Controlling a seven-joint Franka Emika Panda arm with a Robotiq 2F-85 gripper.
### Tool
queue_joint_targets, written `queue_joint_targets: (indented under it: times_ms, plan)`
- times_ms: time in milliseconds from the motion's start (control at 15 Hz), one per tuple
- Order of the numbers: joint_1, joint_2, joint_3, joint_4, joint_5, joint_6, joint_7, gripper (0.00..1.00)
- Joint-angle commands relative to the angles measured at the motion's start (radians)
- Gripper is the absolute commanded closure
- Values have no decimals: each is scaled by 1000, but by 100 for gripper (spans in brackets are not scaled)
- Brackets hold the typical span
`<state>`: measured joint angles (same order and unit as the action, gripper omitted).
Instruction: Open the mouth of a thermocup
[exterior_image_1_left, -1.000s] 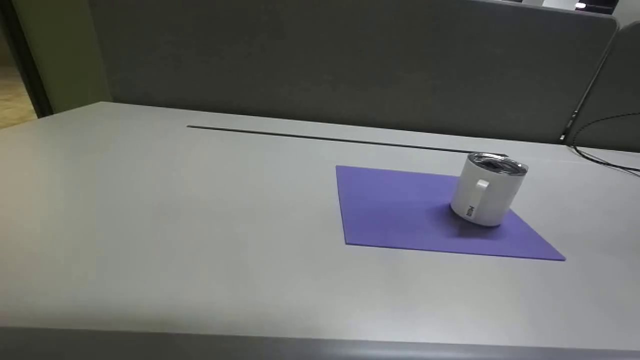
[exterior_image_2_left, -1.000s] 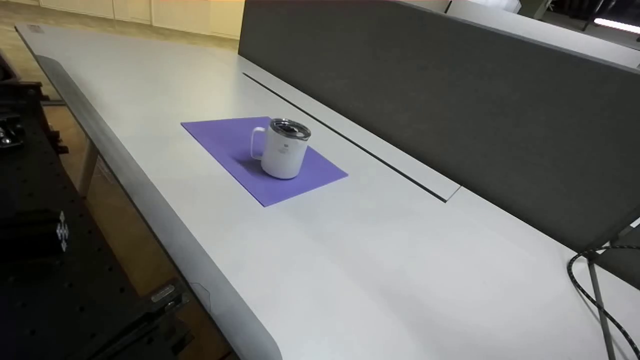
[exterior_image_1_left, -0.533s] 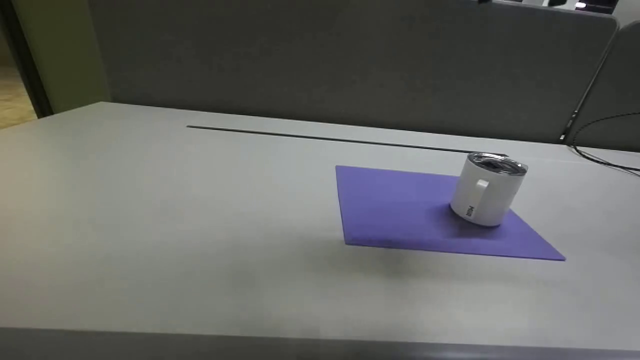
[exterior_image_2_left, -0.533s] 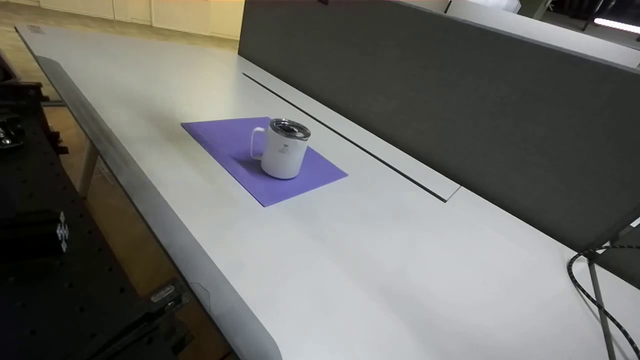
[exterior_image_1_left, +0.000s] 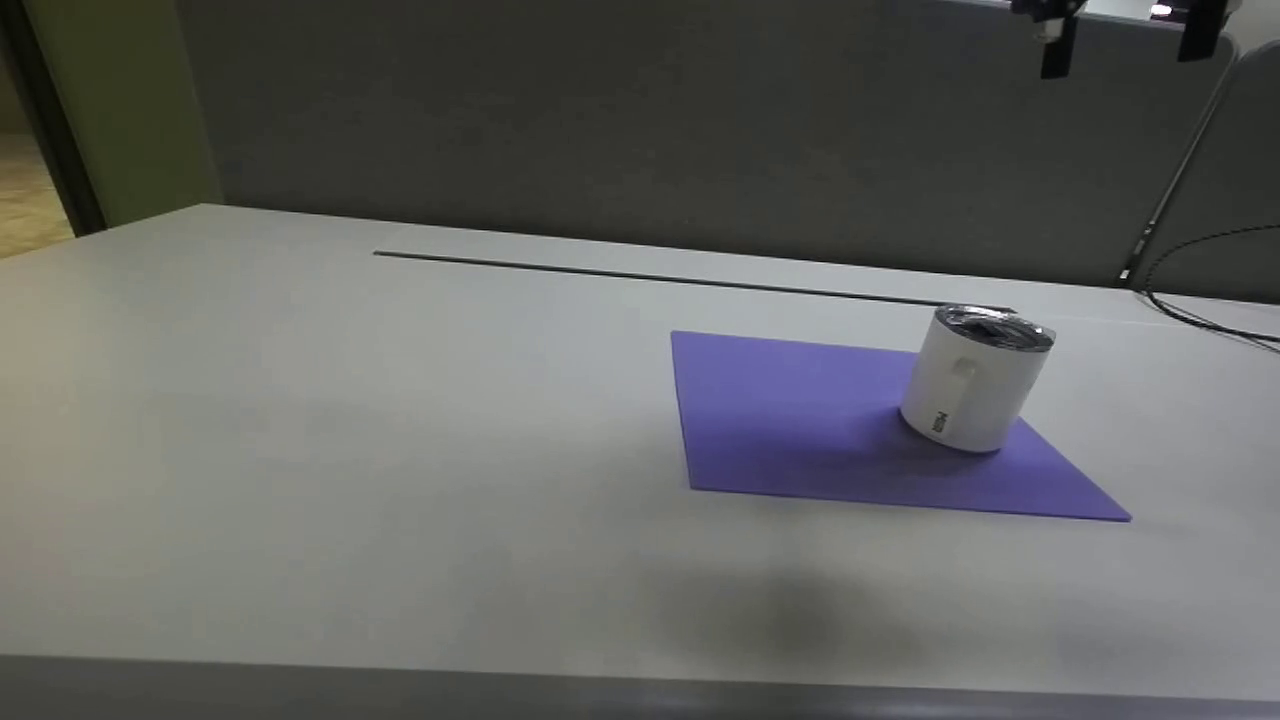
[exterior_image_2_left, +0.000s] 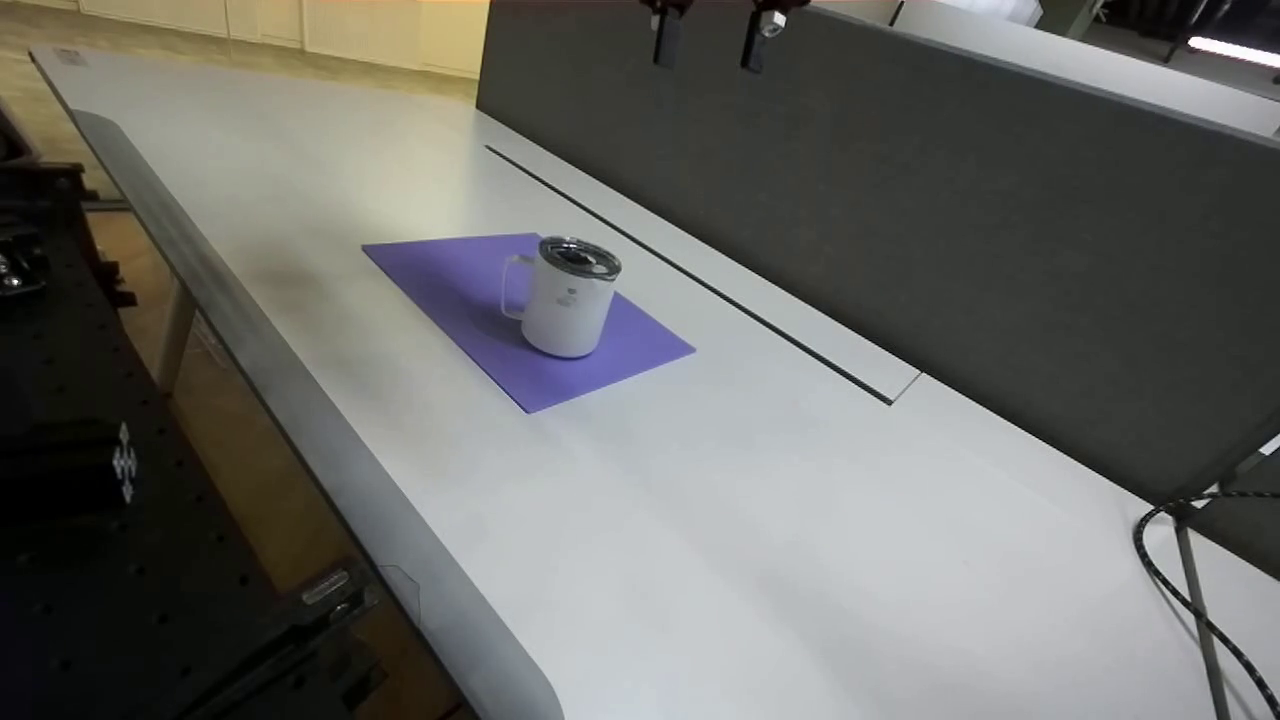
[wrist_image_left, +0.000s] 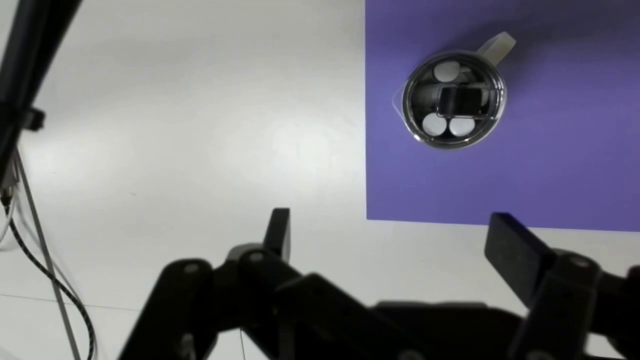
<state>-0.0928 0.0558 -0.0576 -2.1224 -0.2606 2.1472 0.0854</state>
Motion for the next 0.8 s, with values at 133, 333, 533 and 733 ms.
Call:
queue_joint_targets:
  times_ms: [133,333,533,733]
  plan:
    - [10,0,-8,3,1,-3,5,0]
    - [5,8,-13,-42,0,84,16,25]
    - [5,34,-22,-81,-11,173,45,40]
    - [12,67,-30,-102,-28,200,56,62]
